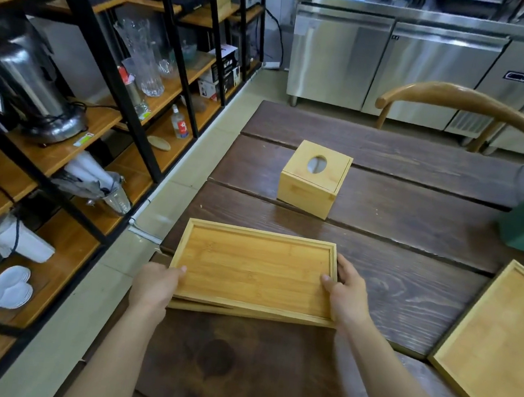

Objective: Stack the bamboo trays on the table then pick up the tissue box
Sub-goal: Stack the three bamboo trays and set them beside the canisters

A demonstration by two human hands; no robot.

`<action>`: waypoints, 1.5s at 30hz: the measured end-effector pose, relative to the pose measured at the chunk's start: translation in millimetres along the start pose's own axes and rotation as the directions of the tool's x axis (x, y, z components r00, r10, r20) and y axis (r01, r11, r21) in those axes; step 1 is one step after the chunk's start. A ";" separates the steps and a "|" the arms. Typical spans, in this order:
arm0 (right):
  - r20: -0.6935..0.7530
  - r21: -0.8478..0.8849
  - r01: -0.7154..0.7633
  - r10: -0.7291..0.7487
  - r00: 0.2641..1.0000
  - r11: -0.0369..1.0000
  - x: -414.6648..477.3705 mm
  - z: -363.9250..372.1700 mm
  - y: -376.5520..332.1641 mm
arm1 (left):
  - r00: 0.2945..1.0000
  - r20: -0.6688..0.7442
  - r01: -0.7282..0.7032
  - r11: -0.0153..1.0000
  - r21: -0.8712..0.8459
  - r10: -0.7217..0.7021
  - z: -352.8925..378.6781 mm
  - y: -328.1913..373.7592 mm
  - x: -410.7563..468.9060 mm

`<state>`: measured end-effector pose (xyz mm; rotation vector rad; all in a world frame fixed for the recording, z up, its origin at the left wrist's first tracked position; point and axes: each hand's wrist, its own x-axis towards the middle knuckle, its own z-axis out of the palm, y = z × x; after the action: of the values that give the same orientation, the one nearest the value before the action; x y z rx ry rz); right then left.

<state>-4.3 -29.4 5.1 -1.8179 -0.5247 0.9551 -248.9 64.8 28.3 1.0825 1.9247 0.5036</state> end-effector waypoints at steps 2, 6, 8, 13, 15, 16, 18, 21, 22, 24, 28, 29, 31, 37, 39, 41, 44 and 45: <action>0.014 0.031 0.001 -0.001 1.000 1.000 0.2 -6.4 -0.3 | 0.994 0.102 0.048 0.997 -0.063 -0.042 0.0 3.0 -2.2; 0.018 0.127 -0.035 0.033 0.999 0.991 1.4 -20.5 7.3 | 0.961 0.276 0.051 0.994 -0.092 -0.023 -7.1 4.6 -10.9; 0.050 0.193 -0.064 0.055 0.997 0.979 -0.5 -26.6 12.0 | 0.930 0.364 0.088 0.991 -0.101 -0.046 -11.9 6.1 -10.3; 0.067 0.306 -0.093 0.076 0.995 0.947 -8.9 -41.3 21.5 | 0.914 0.405 0.005 0.999 -0.046 0.014 -7.6 5.3 -12.0; 0.066 0.321 -0.102 0.085 0.994 0.941 -11.5 -51.0 23.9 | 0.910 0.410 -0.040 0.996 -0.075 0.068 -4.6 8.6 -22.0; 0.083 0.321 -0.126 0.105 0.991 0.939 -13.8 -56.9 23.2 | 0.904 0.419 -0.063 0.995 -0.080 0.091 -4.2 12.5 -28.2; 0.177 0.364 -0.207 0.151 0.973 0.908 -19.3 -71.9 19.7 | 0.887 0.439 -0.111 0.988 -0.102 0.145 -4.8 23.1 -37.7; 0.351 0.444 -0.289 0.133 0.927 0.848 -31.5 -94.5 12.1 | 0.848 0.482 -0.145 0.971 -0.189 0.220 -4.9 49.7 -49.8; 0.342 0.476 -0.281 0.119 0.932 0.833 -35.7 -100.0 10.3 | 0.837 0.497 -0.129 0.965 -0.228 0.229 -5.1 59.9 -53.3; 0.267 0.552 -0.245 0.109 0.957 0.797 -46.0 -108.2 6.9 | 0.811 0.520 -0.079 0.931 -0.357 0.269 -5.6 76.0 -59.5; 0.186 0.773 -0.178 0.051 0.981 0.609 -65.9 -120.8 1.4 | 0.605 0.621 0.128 0.708 -0.695 0.499 21.7 85.1 -83.9; 0.156 0.816 -0.149 0.035 0.987 0.559 -71.0 -123.6 0.3 | 0.563 0.658 0.184 0.700 -0.690 0.500 38.9 82.6 -99.0; 0.050 0.863 -0.057 0.028 0.998 0.502 -77.2 -128.2 4.8 | 0.539 0.706 0.223 0.730 -0.646 0.460 80.3 75.9 -143.1; -0.219 0.799 0.139 0.069 0.973 0.584 -104.9 -144.1 26.6 | 0.746 0.598 0.129 0.818 -0.561 0.293 156.7 77.8 -212.2; -0.208 0.797 0.140 0.050 0.977 0.587 -113.6 -160.4 33.3 | 0.720 0.627 0.075 0.865 -0.496 0.298 167.9 93.9 -207.7; -0.229 0.801 0.149 0.067 0.971 0.580 -119.4 -183.2 35.6 | 0.685 0.664 0.015 0.904 -0.426 0.302 177.7 112.8 -206.2; -0.300 0.716 0.174 0.073 0.951 0.676 -123.7 -224.0 40.7 | 0.607 0.744 -0.080 0.953 -0.292 0.279 191.0 134.5 -209.2; -0.284 0.686 0.166 0.051 0.957 0.708 -123.5 -234.4 40.1 | 0.587 0.762 -0.116 0.960 -0.253 0.272 196.5 138.2 -210.5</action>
<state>106.8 -265.7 65.3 -1.1830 -0.0031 0.6912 38.0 -47.5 112.9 1.1426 0.9456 0.2247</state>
